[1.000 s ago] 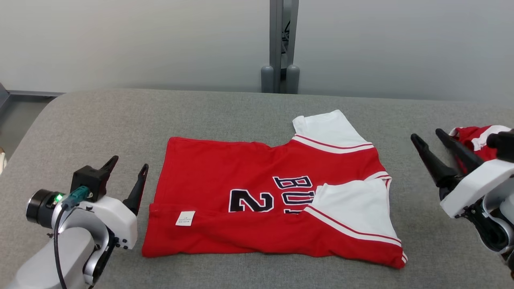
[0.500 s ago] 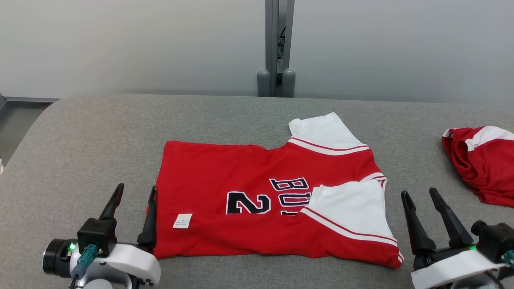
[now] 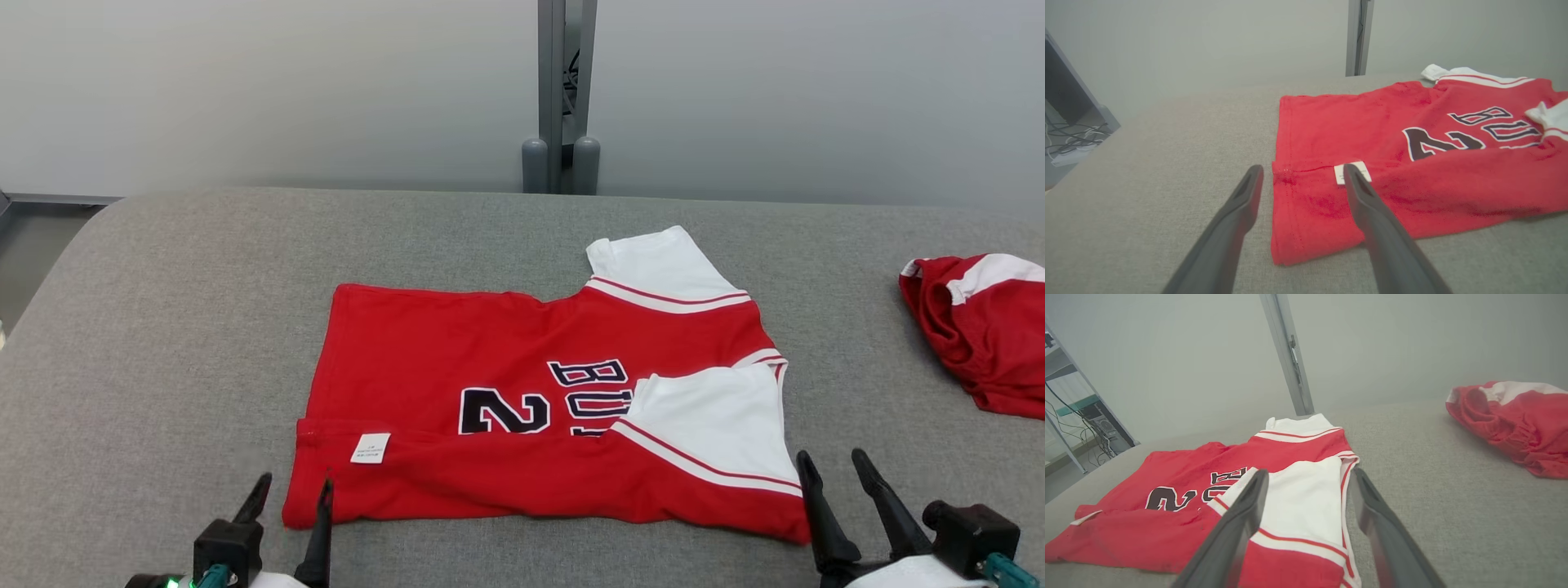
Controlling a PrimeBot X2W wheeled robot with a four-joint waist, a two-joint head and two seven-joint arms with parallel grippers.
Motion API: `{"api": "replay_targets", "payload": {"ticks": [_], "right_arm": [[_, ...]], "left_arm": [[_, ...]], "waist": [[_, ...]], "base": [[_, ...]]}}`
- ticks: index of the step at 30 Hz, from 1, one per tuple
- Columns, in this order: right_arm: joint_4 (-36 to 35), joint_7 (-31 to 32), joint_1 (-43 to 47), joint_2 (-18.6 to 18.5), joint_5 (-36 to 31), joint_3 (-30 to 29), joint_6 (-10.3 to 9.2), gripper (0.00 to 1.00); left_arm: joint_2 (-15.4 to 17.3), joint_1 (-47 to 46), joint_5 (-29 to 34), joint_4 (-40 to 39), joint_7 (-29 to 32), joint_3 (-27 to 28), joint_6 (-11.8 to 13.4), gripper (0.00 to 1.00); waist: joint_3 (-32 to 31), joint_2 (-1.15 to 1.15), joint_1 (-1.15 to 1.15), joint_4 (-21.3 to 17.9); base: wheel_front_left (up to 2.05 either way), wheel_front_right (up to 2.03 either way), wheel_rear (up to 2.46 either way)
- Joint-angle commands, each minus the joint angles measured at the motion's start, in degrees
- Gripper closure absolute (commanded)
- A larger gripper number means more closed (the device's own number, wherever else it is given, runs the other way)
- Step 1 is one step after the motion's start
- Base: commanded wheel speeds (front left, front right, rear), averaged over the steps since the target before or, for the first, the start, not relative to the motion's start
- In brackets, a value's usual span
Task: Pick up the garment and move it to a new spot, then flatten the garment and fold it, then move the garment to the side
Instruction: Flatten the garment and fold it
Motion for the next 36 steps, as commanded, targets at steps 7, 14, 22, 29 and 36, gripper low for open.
{"api": "replay_targets", "payload": {"ticks": [7,14,22,29,36], "right_arm": [[8.1,-0.2,-0.8,-0.8,2.7,1.4,0.03,0.0],[14.3,-0.1,-3.1,-1.4,5.1,2.3,0.04,0.0],[18.7,1.9,-5.4,-1.7,7.7,4.6,0.04,0.0],[20.5,3.6,-6.6,-2.0,12.9,7.5,0.04,0.0],[22.4,4.7,-7.9,-2.7,16.2,10.0,0.03,0.0]], "left_arm": [[-1.7,-3.2,-2.8,12.4,0.4,1.1,-2.4,0.0],[-4.6,-6.4,-9.7,19.8,4.0,3.8,-5.7,0.0],[-5.9,-8.9,-13.0,23.1,6.5,4.1,-8.5,0.0],[-6.5,-10.4,-15.0,24.5,6.9,4.2,-10.0,0.0],[-6.8,-11.6,-16.0,25.6,7.0,3.4,-10.9,1.0]], "waist": [[0.1,0.0,0.0,0.0],[1.4,0.0,0.0,-0.1],[2.3,0.0,0.0,0.1],[2.9,0.0,0.0,0.3],[3.5,0.0,0.0,0.5]], "base": [[0.0,0.0,0.0],[0.0,0.0,0.0],[0.0,0.0,0.0],[0.0,0.0,0.0],[0.0,0.0,0.0]]}}
